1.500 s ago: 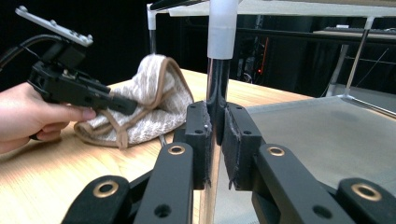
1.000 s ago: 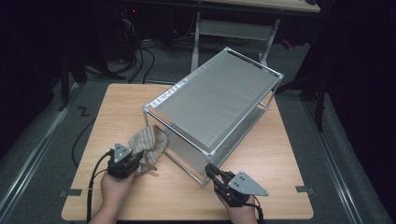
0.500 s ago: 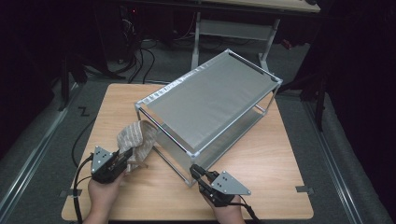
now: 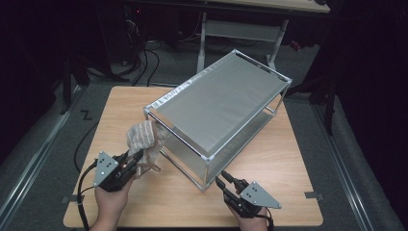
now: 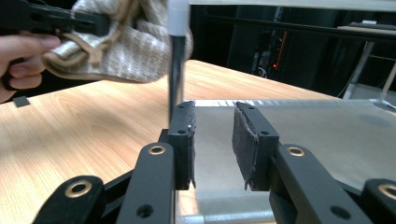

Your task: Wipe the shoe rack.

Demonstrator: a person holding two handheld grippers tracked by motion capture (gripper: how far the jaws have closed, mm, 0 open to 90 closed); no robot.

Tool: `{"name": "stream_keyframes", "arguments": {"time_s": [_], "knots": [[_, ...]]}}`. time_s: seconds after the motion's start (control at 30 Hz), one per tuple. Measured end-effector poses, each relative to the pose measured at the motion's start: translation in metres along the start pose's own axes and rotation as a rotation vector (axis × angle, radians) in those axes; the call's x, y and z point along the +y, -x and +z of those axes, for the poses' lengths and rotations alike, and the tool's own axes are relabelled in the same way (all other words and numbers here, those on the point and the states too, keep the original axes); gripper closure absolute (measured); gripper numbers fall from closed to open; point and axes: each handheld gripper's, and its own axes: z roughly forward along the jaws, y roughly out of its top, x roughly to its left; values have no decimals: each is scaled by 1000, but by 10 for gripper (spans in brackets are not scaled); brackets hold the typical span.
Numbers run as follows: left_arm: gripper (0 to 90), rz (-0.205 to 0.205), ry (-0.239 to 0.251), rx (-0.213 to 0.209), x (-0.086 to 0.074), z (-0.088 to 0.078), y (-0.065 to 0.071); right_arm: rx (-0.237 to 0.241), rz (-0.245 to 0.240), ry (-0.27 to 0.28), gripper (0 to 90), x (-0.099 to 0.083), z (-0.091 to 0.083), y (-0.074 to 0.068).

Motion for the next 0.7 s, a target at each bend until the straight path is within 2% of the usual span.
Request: {"name": "stream_keyframes", "arguments": {"time_s": [0.1,0.23,0.4,0.47,0.63,0.7], "knots": [[726,8,22,-3,5,-4,2,-17,-6,-1,690,-4,-1,1],[726,15,63,-5,15,-8,4,-12,4,1,688,-5,-1,1],[726,8,131,-16,36,-11,5,-11,6,10,687,-5,0,0],[726,20,155,-19,43,-11,6,-12,8,7,687,-5,0,0],[726,45,163,-29,56,0,9,-11,7,9,687,-5,0,0],[726,58,144,-32,58,7,9,-13,11,7,687,-5,0,1]]}}
